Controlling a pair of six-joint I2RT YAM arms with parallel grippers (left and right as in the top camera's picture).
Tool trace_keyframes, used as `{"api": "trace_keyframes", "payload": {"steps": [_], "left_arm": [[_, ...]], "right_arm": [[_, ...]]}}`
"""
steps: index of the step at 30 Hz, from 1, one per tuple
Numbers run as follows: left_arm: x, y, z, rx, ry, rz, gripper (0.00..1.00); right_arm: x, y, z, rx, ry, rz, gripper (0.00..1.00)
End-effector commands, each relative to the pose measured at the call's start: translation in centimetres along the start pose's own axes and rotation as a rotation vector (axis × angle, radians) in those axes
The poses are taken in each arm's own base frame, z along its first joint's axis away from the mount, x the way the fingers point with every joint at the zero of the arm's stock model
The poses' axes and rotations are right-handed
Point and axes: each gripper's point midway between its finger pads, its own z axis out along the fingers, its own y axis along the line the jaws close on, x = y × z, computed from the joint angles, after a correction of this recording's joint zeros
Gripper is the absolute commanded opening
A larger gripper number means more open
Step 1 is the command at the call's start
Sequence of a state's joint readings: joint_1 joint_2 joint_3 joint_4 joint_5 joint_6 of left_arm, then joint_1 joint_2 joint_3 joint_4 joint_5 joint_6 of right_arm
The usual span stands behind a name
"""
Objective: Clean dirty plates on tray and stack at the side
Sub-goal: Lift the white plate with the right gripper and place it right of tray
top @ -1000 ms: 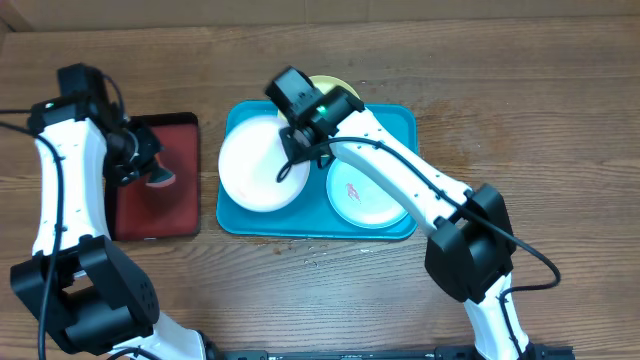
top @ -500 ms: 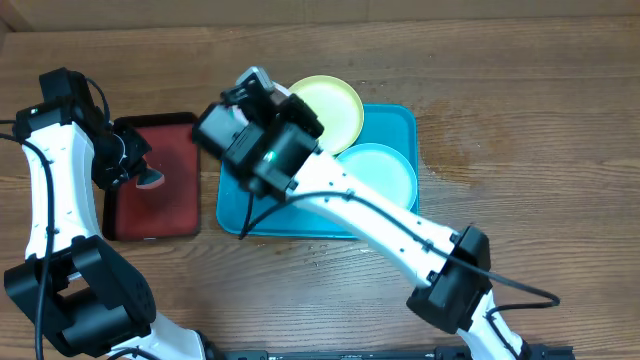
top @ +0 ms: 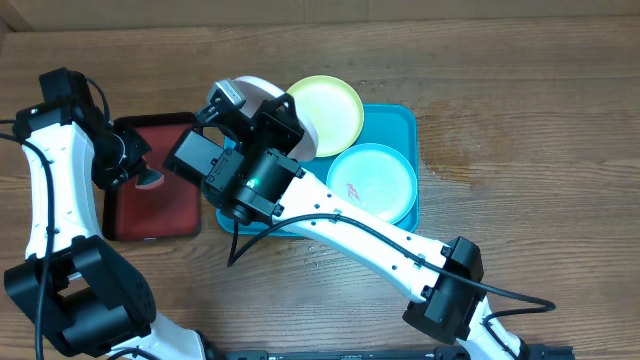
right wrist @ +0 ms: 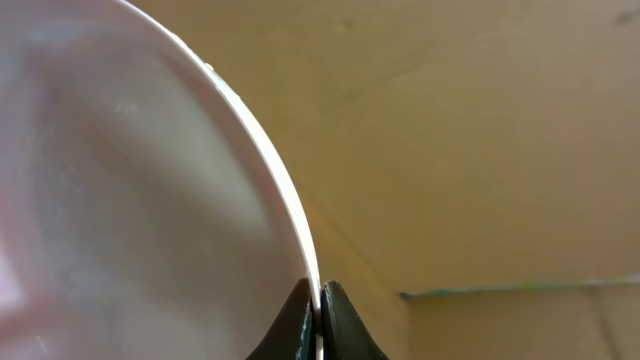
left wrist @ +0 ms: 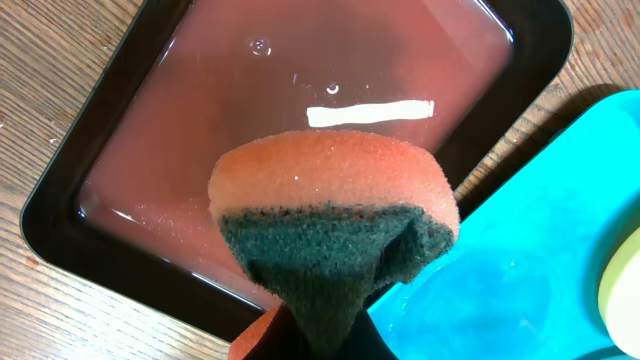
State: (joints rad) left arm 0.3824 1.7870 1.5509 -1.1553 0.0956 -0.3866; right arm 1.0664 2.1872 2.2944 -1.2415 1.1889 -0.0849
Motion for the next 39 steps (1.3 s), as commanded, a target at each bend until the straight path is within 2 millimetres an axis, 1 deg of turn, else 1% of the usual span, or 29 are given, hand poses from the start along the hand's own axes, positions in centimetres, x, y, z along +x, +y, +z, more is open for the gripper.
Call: {"api": "trace_keyframes", "payload": {"steps": [1,3,5,7,9,10,11,12,14,16,18,20,23,26,28,30,31,32,34,35,39], "left_arm": [[-0.5,0.4,-0.4,-0.004,-0.021,-0.021,0.04],[-0.5,0.4,-0.4,-0.004,-0.02,-0.021,0.04],[-0.4,0.3,-0.4,-0.001,-0.019,-0.02,0.04],[-0.3,0.1,-0.4,0.011,-0.014,-0.02,0.04],[-0.3,0.1,-0.4,0.013,-0.013,-0.019,0.04],[-0.3,0.1,-0.4,0.013,-0.013,-0.019,0.04],[-0.3,0.1,-0.4,0.013,-0.014,-0.019,0.04],[-0.4,0.1,-0.4,0.013,-0.015,-0.019,0.04],[-0.4,0.1,-0.4,0.014,-0.017,-0.019,0.04],[-0.4,0.1,-0.4,0.014,-0.017,-0.019,0.05],[-0.4,0.1,-0.4,0.014,-0.014,-0.019,0.04],[-0.3,0.1,-0.4,0.013,-0.011,-0.019,0.04],[-0.3,0.1,-0.4,0.013,-0.012,-0.019,0.04],[-0.3,0.1,-0.4,0.014,-0.014,-0.019,0.04],[-0.3,0.1,-0.4,0.013,-0.013,-0.019,0.04],[-0.3,0.1,-0.4,0.013,-0.013,-0.018,0.04],[-0.3,0.1,-0.4,0.013,-0.013,-0.018,0.04],[-0.3,0.1,-0.4,0.013,-0.013,-0.018,0.04],[-0.3,0.1,-0.4,0.013,-0.013,-0.019,0.04],[-0.3,0.1,-0.4,0.014,-0.014,-0.019,0.04],[-0.5,0.0,-0.4,0.016,-0.018,-0.019,0.04]], "right_arm": [[-0.6,1.9,-0.6,-0.244,-0.001,0.189,0.04],[-0.5,3.8,0.5,-0.366,0.027,0.25,0.04],[-0.2,4.2,1.9,-0.401,0.041,0.243,0.04],[0.6,3.2,2.9,-0.374,0.063,0.201,0.04],[1.3,0.8,2.8,-0.291,0.082,0.228,0.04],[1.4,-0.1,2.5,-0.265,0.085,0.267,0.04],[1.3,-0.5,2.1,-0.273,0.083,0.314,0.04],[1.1,-0.2,1.8,-0.304,0.084,0.356,0.04],[0.5,1.6,2.0,-0.417,0.092,0.414,0.04],[0.8,3.5,3.5,-0.494,0.116,0.403,0.04],[2.3,5.4,6.0,-0.531,0.164,0.356,0.04],[4.7,6.3,8.4,-0.542,0.255,0.364,0.04],[7.1,5.8,10.0,-0.569,0.379,0.493,0.04],[8.1,3.8,11.3,-0.665,0.437,0.608,0.04],[8.8,2.4,12.5,-0.759,0.471,0.698,0.04],[10.4,0.5,14.2,-0.86,0.522,0.809,0.04],[11.5,-0.4,15.1,-0.892,0.551,0.86,0.04],[13.0,-1.5,16.2,-0.913,0.587,0.915,0.04],[16.3,-3.2,18.1,-0.906,0.666,0.99,0.04],[18.4,-4.0,19.1,-0.883,0.715,1.023,0.04],[25.5,-6.3,21.5,-0.808,0.845,1.083,0.04]]}}
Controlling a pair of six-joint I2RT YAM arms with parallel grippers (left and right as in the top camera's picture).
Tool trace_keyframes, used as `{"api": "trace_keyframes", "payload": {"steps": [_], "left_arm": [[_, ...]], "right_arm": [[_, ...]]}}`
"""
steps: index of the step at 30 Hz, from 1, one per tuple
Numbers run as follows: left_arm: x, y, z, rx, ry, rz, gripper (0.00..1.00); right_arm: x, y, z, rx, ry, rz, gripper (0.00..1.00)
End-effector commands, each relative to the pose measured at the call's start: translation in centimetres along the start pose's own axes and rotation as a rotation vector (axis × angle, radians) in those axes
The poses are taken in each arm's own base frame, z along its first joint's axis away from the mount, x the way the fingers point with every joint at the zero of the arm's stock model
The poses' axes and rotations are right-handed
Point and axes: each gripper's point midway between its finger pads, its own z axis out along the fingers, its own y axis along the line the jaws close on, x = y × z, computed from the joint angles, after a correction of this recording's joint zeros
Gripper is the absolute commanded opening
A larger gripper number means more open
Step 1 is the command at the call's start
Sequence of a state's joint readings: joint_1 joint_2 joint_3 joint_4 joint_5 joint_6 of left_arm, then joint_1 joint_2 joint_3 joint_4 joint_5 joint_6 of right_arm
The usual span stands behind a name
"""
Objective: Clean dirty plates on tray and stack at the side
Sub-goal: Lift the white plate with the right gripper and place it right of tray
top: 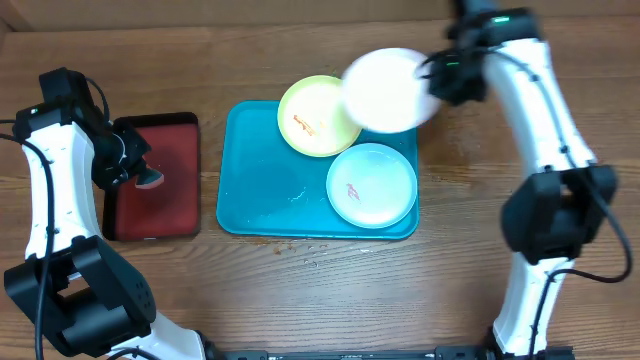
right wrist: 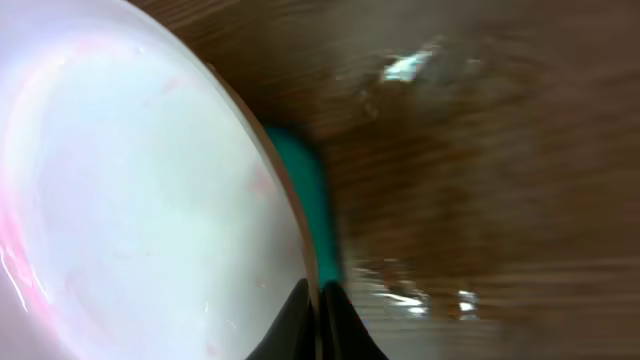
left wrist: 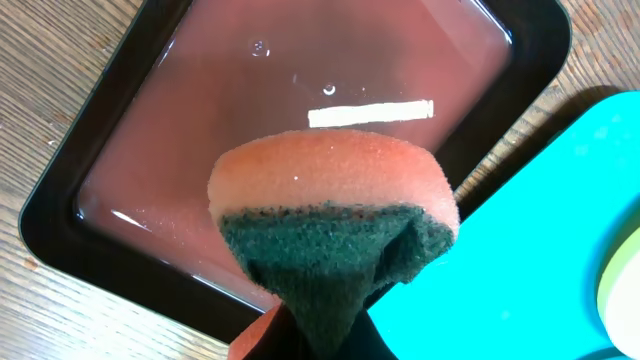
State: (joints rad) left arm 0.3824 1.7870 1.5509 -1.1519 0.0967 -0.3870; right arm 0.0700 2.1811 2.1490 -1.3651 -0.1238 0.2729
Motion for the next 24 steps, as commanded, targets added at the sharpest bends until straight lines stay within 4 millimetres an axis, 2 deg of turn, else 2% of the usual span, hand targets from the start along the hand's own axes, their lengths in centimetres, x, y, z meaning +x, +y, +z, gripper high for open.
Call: {"api": "trace_keyframes", "payload": {"steps": [1,5,8,12,17,19,21,24], "left_arm": [[-0.4,0.0,-0.4,0.014,-0.017,-0.018,0.04],[-0.4,0.0,-0.4,0.014,-0.017,-0.018,0.04],[-0.4,0.0,-0.4,0.014,-0.018,-0.018,0.04],[-0.4,0.0,-0.4,0.014,-0.018,-0.018,0.04],[-0.4,0.0,-0.4,0.014,-0.018,-0.018,0.04],[-0.4,0.0,-0.4,0.014,-0.018,-0.018,0.04],[-0.4,0.0,-0.4,0.014,-0.018,-0.018,0.04],[-0.5,0.0,-0.4,0.014,-0.019,-0.018,0.04]], "right_arm": [[0.2,-2.9,-0.8,-0.05,0.033,0.047,0.04],[0.0,-10.4,0.6,0.031,0.05,0.166,0.04],[0.5,-14.2,2.3,0.043,0.059,0.244,0.04],[1.4,-17.3,4.5,0.03,0.069,0.311,0.04],[1.7,-16.9,5.8,-0.058,0.067,0.246,0.06],[1.7,-16.3,6.0,-0.062,0.07,0.234,0.25],[1.8,-15.6,5.8,-0.067,0.078,0.222,0.4],[1.3,-14.7,4.5,-0.067,0.076,0.21,0.47]]}}
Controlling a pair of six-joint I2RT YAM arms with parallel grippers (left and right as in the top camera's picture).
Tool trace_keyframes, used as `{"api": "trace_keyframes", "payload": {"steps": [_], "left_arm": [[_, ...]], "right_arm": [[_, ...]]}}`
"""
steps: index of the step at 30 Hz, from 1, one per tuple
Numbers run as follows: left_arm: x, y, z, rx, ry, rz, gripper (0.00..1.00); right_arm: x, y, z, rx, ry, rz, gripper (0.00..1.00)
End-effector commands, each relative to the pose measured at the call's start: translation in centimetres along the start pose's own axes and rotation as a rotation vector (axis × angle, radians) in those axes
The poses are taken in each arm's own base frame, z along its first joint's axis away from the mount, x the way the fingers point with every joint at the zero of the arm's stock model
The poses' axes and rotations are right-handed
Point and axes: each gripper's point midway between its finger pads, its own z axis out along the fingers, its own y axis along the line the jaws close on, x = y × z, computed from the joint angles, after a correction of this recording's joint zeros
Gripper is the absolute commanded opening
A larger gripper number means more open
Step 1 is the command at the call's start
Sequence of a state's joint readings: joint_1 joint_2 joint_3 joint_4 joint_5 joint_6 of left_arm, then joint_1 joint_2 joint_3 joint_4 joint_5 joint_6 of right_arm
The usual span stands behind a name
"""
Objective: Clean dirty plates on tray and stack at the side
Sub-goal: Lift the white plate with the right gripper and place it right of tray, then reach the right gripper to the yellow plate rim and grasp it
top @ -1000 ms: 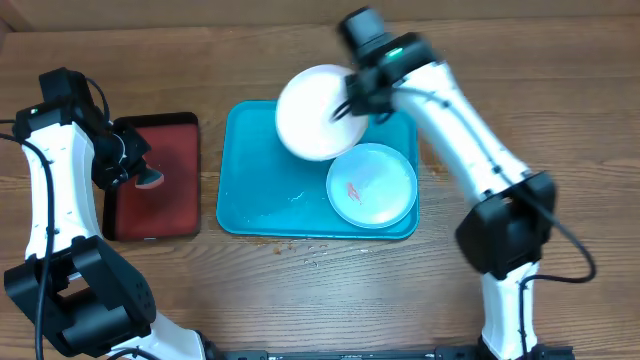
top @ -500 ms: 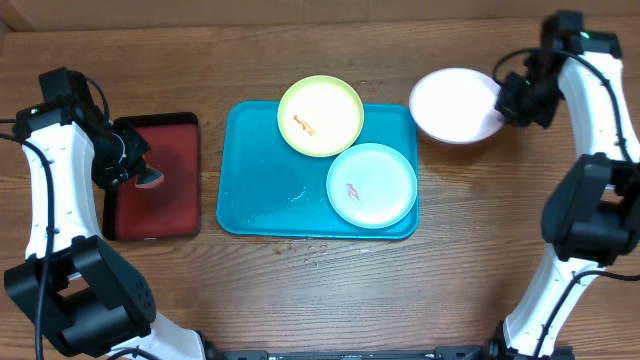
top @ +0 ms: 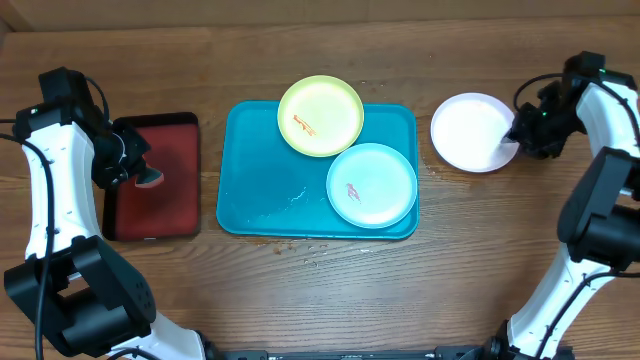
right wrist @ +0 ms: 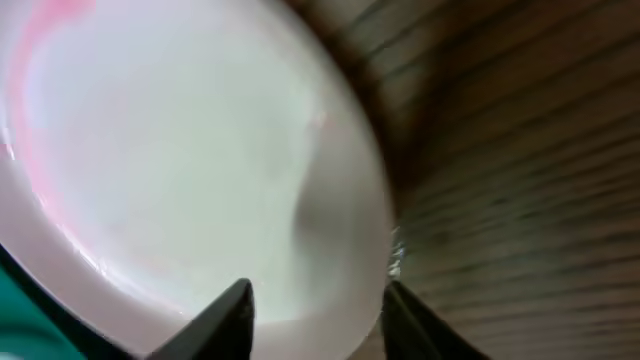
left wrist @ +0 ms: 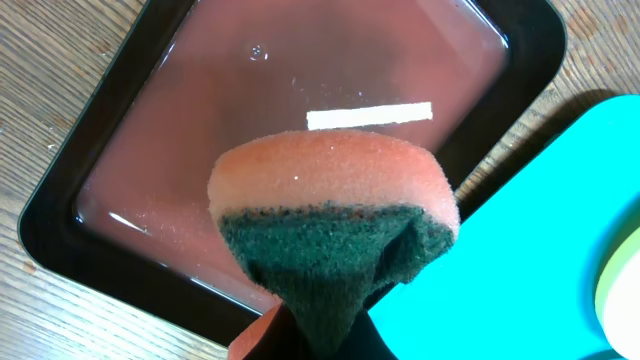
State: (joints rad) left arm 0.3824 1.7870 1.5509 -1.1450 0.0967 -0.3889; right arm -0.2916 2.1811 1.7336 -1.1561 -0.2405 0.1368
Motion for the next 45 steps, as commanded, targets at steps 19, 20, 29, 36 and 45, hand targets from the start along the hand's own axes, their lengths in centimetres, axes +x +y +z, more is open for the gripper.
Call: {"api": "trace_keyframes", "payload": {"steps": [19,20,29,36,45], "left_arm": [[-0.3,0.1,-0.4,0.012,-0.014,-0.016,0.04],[-0.3,0.1,-0.4,0.012,-0.012,-0.017,0.04],[-0.2,0.1,-0.4,0.01,-0.008,-0.017,0.04],[-0.2,0.1,-0.4,0.01,-0.007,-0.017,0.04],[-0.2,0.1,-0.4,0.01,-0.008,-0.017,0.04]], "right_arm": [[0.1,24.4,-6.8,-0.226,-0.371,-0.635,0.63],[0.4,25.5,-5.8,-0.205,-0.395,-0.665,0.67],[4.5,30.4,2.7,-0.078,-0.403,-0.812,1.0],[6.2,29.4,8.2,0.037,-0.329,-0.839,1.0],[9.2,30.7,9.5,-0.042,-0.243,-0.843,0.4]]}}
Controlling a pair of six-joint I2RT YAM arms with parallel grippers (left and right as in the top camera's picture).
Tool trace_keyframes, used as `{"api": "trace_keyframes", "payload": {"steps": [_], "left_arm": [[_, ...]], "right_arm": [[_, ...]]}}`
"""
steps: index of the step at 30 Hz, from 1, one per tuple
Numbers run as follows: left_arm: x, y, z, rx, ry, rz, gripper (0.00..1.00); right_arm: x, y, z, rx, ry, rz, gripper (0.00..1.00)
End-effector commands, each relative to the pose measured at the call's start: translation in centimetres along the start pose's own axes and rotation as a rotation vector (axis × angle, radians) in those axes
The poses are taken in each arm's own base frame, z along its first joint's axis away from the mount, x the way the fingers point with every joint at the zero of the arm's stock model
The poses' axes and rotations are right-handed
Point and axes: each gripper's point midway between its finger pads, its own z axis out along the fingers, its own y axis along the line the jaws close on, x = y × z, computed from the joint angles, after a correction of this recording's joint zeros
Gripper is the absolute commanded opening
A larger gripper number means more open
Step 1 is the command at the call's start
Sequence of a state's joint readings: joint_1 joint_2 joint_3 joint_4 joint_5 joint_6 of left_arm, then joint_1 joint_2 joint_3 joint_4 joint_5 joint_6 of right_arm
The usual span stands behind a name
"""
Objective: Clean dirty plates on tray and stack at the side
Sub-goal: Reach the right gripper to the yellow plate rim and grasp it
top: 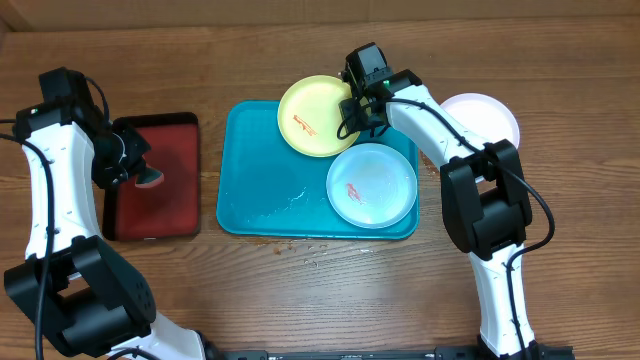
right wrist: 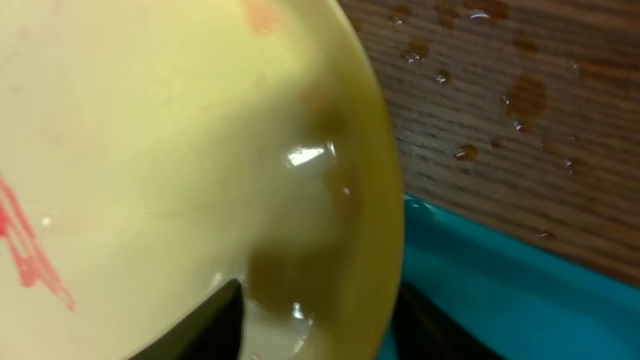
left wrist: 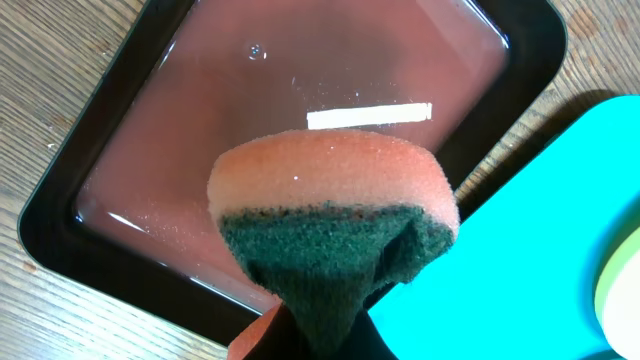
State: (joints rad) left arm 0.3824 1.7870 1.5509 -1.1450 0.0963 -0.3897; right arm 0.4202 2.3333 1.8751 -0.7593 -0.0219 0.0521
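Observation:
A yellow plate (top: pixel 315 115) with a red smear leans on the far rim of the teal tray (top: pixel 260 170). My right gripper (top: pixel 352 112) stands open at its right edge. In the right wrist view the plate's rim (right wrist: pixel 370 200) passes between the two spread fingers (right wrist: pixel 215 320). A light blue plate (top: pixel 372 185), also smeared red, lies flat in the tray. A white plate (top: pixel 495 118) rests on the table at the right, partly behind the arm. My left gripper (top: pixel 140 172) is shut on an orange and green sponge (left wrist: pixel 330 200) above the basin.
A black basin of reddish water (top: pixel 150 215) sits left of the tray, and the basin (left wrist: pixel 250 110) fills most of the left wrist view. Water drops lie on the wood (right wrist: pixel 520 100) beyond the tray's far edge.
My right gripper has left the white plate on the table at the right and now stands open at the yellow plate's right rim. The left arm and sponge have not moved.
My right gripper held the white plate by its rim near the basin, then over the tray's far right corner. Then the plate lay on the table at the right with the gripper open beside it. Now that gripper is astride the yellow plate's rim.

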Motion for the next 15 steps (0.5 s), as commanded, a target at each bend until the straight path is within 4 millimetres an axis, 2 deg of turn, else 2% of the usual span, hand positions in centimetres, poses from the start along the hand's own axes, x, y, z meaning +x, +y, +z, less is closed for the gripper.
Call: {"api": "trace_keyframes", "payload": {"steps": [1,3,8,9,12,15], "left_arm": [[-0.2,0.1,-0.4,0.01,-0.008,-0.016,0.04],[-0.2,0.1,-0.4,0.01,-0.008,-0.016,0.04],[-0.3,0.1,-0.4,0.011,-0.01,-0.016,0.04],[-0.3,0.1,-0.4,0.011,-0.01,-0.016,0.04],[-0.3,0.1,-0.4,0.011,-0.01,-0.016,0.04],[-0.3,0.1,-0.4,0.012,-0.012,-0.016,0.04]], "right_arm": [[0.2,2.5,-0.3,-0.074,0.006,0.007,0.36],[0.6,4.0,-0.3,-0.118,0.022,0.002,0.29],[2.2,8.8,-0.7,-0.221,0.07,-0.039,0.28],[2.7,9.8,-0.8,-0.235,0.083,-0.052,0.32],[3.8,11.8,-1.4,-0.244,0.121,-0.086,0.35],[3.4,12.4,-2.6,-0.193,0.119,-0.12,0.43]]}}
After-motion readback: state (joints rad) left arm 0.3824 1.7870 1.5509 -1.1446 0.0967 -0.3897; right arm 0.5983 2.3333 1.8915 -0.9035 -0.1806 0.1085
